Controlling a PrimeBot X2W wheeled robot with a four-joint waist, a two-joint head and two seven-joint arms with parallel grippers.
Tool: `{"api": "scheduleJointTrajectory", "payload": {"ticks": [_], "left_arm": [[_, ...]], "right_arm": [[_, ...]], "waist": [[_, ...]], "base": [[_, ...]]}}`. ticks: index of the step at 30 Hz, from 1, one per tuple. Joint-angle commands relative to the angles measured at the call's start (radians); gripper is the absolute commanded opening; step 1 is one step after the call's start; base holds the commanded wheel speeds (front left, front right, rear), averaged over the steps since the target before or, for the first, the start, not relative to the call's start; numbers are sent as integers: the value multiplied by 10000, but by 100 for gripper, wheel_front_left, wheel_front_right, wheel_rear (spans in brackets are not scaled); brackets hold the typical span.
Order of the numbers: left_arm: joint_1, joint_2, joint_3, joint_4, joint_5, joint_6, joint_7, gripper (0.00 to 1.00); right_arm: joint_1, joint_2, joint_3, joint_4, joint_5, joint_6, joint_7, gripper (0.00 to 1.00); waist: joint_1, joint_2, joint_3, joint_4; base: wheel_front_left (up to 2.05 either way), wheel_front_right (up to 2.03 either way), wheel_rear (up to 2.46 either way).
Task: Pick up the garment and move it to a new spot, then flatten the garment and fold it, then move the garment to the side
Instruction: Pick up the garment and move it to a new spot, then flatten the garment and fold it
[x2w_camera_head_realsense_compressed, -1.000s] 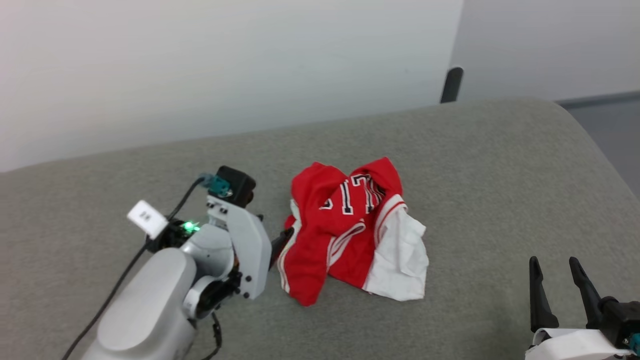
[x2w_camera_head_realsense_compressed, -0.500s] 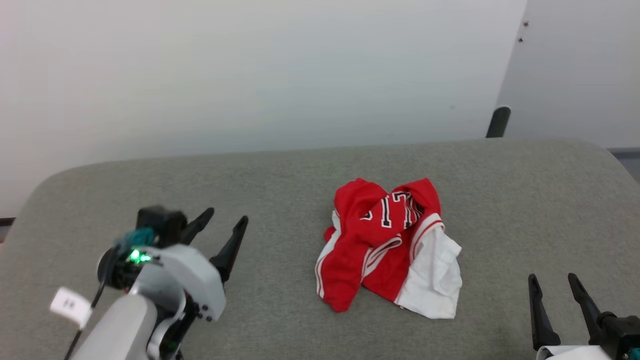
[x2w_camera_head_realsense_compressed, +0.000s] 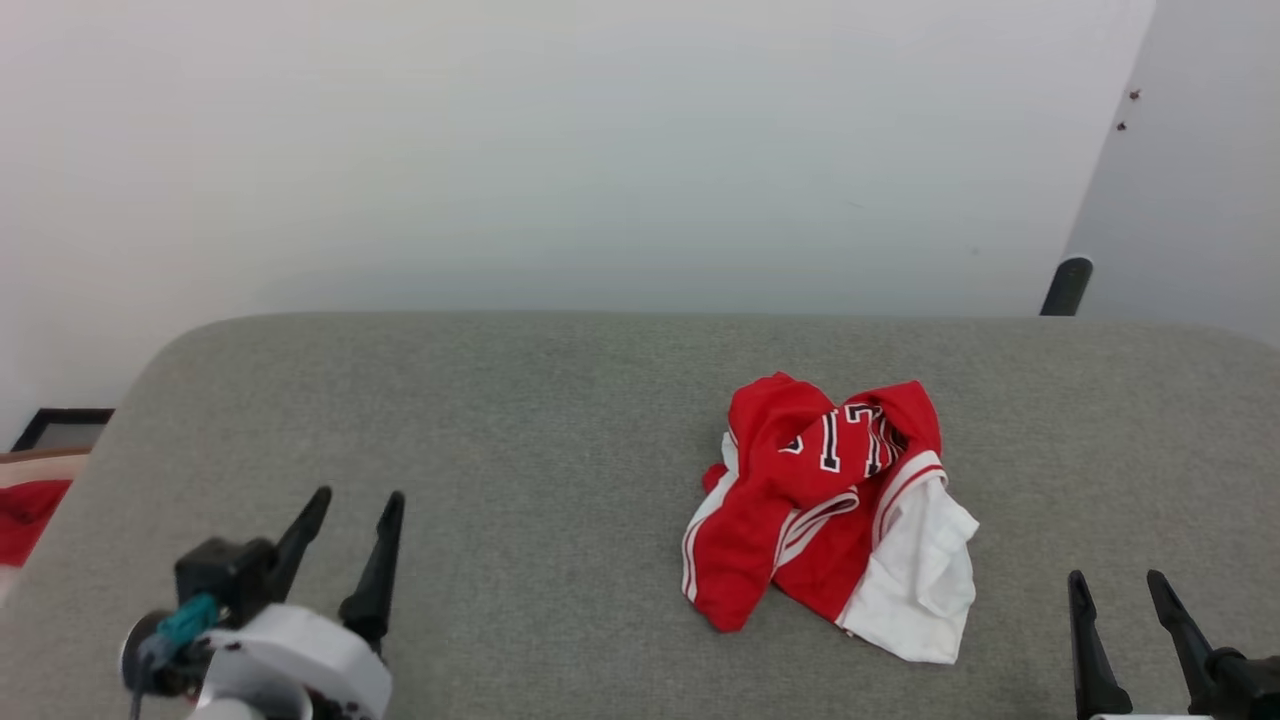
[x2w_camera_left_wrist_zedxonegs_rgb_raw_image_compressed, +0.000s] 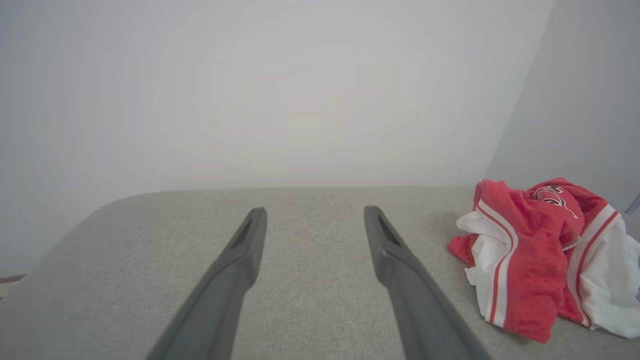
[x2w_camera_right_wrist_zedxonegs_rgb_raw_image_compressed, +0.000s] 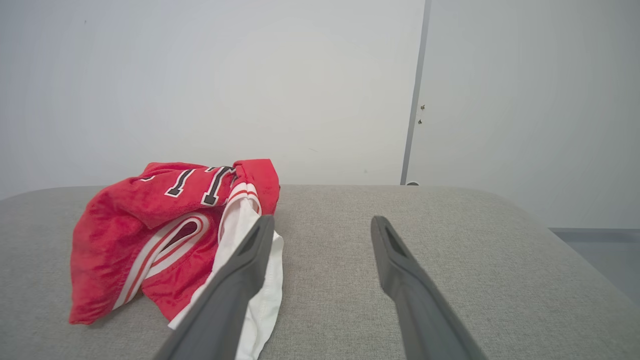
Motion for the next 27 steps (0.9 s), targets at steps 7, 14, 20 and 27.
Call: {"api": "scheduleJointTrajectory", "payload": {"ticks": [7,14,20,27], "left_arm": [[915,73,539,-139,-79,157,-402,100],[1350,55,1036,-329,-13,115,-474,100],[1538,-83,1414,-502,205,15,-479,100],[1628,-296,1676,-558,413,-149,-467,100]], "right_arm": [[274,50,-248,-57,77,1,-55,100],[308,10,-364,-114,100,1,-64,100],[344,34,-368,-161,86,1,-67,100],[326,39,-349,-108,124,1,-69,100]], "waist": [[0,0,-94,410],[0,0,-73,590],[0,0,-45,617],[0,0,-14,620]], "base": [[0,0,0],[0,0,0],[0,0,0],[0,0,0]]}}
